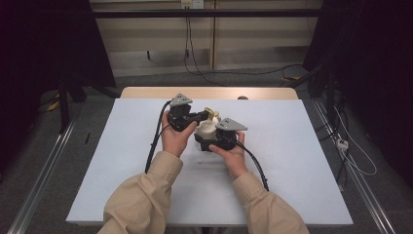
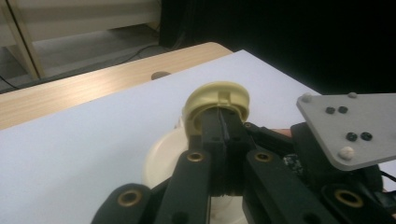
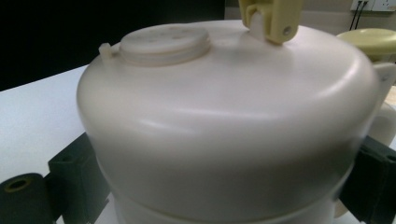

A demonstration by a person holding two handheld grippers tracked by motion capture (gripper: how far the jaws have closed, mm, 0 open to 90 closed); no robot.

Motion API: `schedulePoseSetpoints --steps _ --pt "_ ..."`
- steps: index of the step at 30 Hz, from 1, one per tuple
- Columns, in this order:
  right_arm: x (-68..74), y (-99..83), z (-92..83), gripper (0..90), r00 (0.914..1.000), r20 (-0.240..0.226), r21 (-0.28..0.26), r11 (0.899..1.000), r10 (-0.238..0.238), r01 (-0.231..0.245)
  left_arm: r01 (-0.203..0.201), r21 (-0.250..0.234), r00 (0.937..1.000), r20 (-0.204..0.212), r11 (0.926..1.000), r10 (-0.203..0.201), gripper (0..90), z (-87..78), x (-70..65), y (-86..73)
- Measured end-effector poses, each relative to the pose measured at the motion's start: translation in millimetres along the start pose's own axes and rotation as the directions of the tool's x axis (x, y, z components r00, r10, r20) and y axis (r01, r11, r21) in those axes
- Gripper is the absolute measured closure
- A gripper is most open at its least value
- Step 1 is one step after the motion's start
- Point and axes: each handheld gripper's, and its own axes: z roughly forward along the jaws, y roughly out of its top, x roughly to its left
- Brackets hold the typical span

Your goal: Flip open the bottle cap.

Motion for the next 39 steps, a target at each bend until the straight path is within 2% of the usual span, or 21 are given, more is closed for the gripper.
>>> schedulePoseSetpoints --steps 19,25,29,32,35,36,39 --pt "0.1 0.4 -0.2 6.3 1.0 0.001 0.003 1.0 -0.005 0.005 0.005 0.001 0.9999 0.01 1.0 -0.005 90.0 8.9 1.4 -0.4" --pt "0.1 1.2 -0.4 6.1 1.0 0.002 0.007 1.0 -0.004 0.004 0.006 -0.001 0.9999 0.012 1.0 -0.006 88.1 6.0 2.5 -0.4" --pt "-0.4 2.3 -1.6 5.5 1.0 0.0 0.015 1.0 -0.001 0.001 0.009 -0.016 0.9999 0.011 0.9998 -0.009 79.8 0.3 3.0 -0.6" --pt "0.1 3.3 -3.5 4.6 1.0 0.003 0.023 1.0 0.0 0.0 0.014 -0.014 0.9998 0.014 0.9998 -0.013 68.9 -3.9 3.7 -2.9" --pt "-0.9 3.8 -6.0 4.2 0.9996 0.0 0.03 0.999 0.029 -0.029 0.016 -0.02 0.9996 0.024 0.9997 -0.016 55.0 -7.8 5.2 -7.1" --pt "-0.9 4.1 -6.6 4.2 0.9996 0.002 0.034 0.999 0.026 -0.027 0.027 -0.028 0.9994 0.025 0.9992 -0.026 50.6 -10.0 5.7 -9.2" --pt "0.1 5.6 -8.5 3.1 0.9999 0.0 0.057 0.998 0.012 -0.012 0.01 -0.034 0.999 0.044 0.9994 -0.008 42.2 -15.6 5.8 -14.2"
